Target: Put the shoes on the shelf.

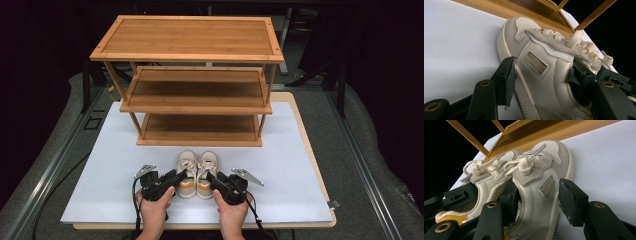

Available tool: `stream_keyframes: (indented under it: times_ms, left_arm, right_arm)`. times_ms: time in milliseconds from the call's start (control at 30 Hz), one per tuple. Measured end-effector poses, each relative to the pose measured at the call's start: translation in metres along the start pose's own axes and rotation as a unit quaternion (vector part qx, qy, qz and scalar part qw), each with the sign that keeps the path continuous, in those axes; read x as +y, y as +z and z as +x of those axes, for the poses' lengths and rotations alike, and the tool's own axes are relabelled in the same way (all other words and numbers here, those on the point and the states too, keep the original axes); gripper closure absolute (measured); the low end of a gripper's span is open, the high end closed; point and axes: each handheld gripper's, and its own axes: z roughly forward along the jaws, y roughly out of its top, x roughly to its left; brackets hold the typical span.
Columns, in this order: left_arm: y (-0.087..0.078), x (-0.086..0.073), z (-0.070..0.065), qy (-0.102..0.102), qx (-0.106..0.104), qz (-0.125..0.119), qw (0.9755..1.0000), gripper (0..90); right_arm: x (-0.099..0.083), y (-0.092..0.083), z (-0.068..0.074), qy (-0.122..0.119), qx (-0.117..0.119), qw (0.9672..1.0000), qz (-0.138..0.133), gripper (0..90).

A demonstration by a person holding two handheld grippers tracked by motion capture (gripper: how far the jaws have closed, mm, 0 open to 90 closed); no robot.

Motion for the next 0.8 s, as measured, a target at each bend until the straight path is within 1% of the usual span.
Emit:
stream_keyframes:
  times_ms: [33,67,100,133,167,200,233,267,300,333,433,467,500,533,567,600,667,700,733,767,800]
  left_arm:
    - [0.000,0.001,0.000,0.000,0.000,-0.001,1.0000,44.5]
    - [0.000,0.002,0.000,0.002,-0.002,0.000,1.0000,44.6]
    - [-0.001,0.003,0.000,0.005,-0.002,0.000,1.0000,44.6]
    - [0.000,0.003,-0.002,-0.003,-0.003,-0.002,1.0000,44.7]
    - [-0.001,0.004,-0.002,0.000,-0.003,-0.001,1.0000,44.7]
    - [-0.001,0.005,-0.002,0.002,-0.003,-0.001,1.0000,44.7]
    - [-0.001,0.007,-0.002,0.005,-0.002,0.001,1.0000,44.7]
    - [-0.001,0.008,-0.003,0.002,-0.002,0.000,1.0000,44.8]
    - [-0.002,0.009,-0.004,0.002,-0.001,0.000,1.0000,44.9]
    - [-0.002,0.010,-0.005,0.007,-0.002,0.001,1.0000,44.9]
    - [-0.003,0.013,-0.007,0.007,-0.001,0.000,1.0000,45.2]
    - [-0.004,0.014,-0.007,0.007,-0.001,0.001,1.0000,45.4]
    - [-0.004,0.015,-0.007,0.009,-0.003,0.001,1.0000,45.5]
    - [-0.005,0.016,-0.008,0.008,-0.002,0.001,1.0000,45.6]
    - [-0.005,0.017,-0.009,0.006,-0.003,0.000,1.0000,45.7]
    - [-0.006,0.018,-0.009,0.009,-0.004,-0.001,1.0000,45.7]
    - [-0.007,0.021,-0.010,0.006,-0.005,-0.001,1.0000,45.8]
    - [-0.008,0.022,-0.011,0.005,-0.007,-0.001,1.0000,45.8]
    - [-0.008,0.023,-0.012,0.003,-0.008,-0.002,1.0000,45.9]
    - [-0.009,0.025,-0.013,0.006,-0.008,-0.003,0.9999,46.0]
    - [-0.010,0.026,-0.015,0.006,-0.008,-0.003,0.9999,46.0]
  right_arm:
    - [0.001,-0.001,0.001,0.000,-0.009,1.0000,0.003,51.4]
    - [0.002,-0.002,0.001,-0.002,0.000,1.0000,0.007,51.4]
    - [0.004,-0.002,0.001,-0.003,-0.001,1.0000,0.008,51.4]
    - [0.005,-0.002,0.002,-0.005,-0.001,1.0000,0.007,51.4]
    - [0.005,-0.001,0.003,-0.002,-0.002,1.0000,-0.002,51.4]
    - [0.007,-0.002,0.003,-0.004,-0.006,1.0000,0.003,51.4]
    - [0.008,-0.002,0.004,-0.003,-0.004,1.0000,0.001,51.4]
    - [0.009,-0.002,0.005,-0.007,-0.001,1.0000,-0.001,51.4]
    - [0.010,-0.002,0.006,-0.007,-0.006,1.0000,0.000,51.4]
    - [0.011,-0.004,0.007,-0.006,-0.011,0.9999,0.006,51.4]
    - [0.014,-0.004,0.008,-0.006,-0.004,1.0000,-0.001,51.3]
    - [0.015,-0.005,0.009,-0.008,-0.011,0.9999,0.003,51.3]
    - [0.016,-0.004,0.009,-0.006,-0.001,1.0000,0.000,51.3]
    - [0.017,-0.005,0.010,-0.006,-0.006,1.0000,-0.001,51.3]
    - [0.019,-0.005,0.011,-0.007,-0.005,1.0000,0.000,51.3]
    - [0.020,-0.006,0.012,-0.006,-0.010,0.9999,0.003,51.3]
    - [0.023,-0.008,0.014,-0.009,-0.005,0.9999,0.007,51.3]
    - [0.024,-0.008,0.015,-0.009,-0.007,0.9999,0.003,51.3]
    - [0.026,-0.008,0.016,-0.010,-0.004,0.9999,-0.004,51.3]
    - [0.028,-0.009,0.017,-0.011,-0.004,0.9999,-0.004,51.3]
    - [0.030,-0.012,0.018,-0.015,-0.001,0.9998,0.009,51.3]
